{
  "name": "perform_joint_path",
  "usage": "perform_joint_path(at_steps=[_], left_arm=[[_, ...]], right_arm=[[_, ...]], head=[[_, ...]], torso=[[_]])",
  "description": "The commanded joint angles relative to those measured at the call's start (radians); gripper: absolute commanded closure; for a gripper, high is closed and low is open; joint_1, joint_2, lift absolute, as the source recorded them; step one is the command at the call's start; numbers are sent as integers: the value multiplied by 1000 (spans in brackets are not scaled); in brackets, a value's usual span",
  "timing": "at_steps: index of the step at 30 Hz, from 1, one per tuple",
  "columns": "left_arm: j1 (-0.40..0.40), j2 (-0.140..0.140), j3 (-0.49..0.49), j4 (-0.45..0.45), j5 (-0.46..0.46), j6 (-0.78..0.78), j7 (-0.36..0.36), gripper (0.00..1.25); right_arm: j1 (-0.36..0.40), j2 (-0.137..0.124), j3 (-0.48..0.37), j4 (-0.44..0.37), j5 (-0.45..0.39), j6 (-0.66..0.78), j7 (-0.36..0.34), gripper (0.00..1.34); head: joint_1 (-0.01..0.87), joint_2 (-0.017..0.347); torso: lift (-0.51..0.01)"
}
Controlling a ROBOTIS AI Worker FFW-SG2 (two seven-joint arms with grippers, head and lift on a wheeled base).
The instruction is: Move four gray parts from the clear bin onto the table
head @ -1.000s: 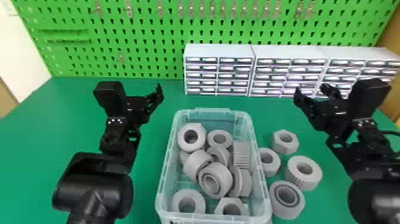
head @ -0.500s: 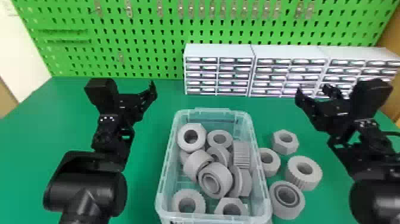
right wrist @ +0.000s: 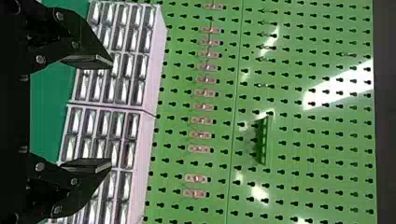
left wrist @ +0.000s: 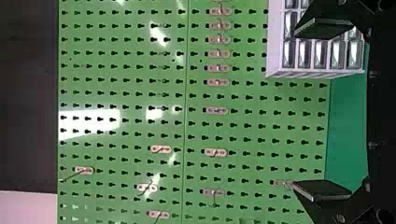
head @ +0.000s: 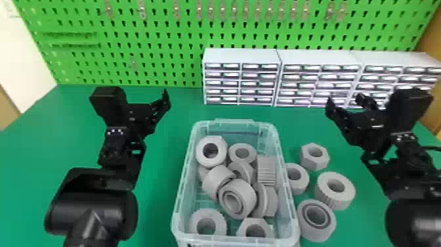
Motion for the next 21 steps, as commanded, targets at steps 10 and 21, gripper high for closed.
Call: perform_joint_path(at_steps=[10,21], left_arm=[[4,0,8,-3,0,3,-1,142],[4,0,6,-3,-1,5,-1,142]], right_arm=[[-1,1,-3,0,-1,2,0,513],[-2,-1,0,0,10,3,0,513]], head=[[693,72],[693,72]], torso=[[-52],[-52]])
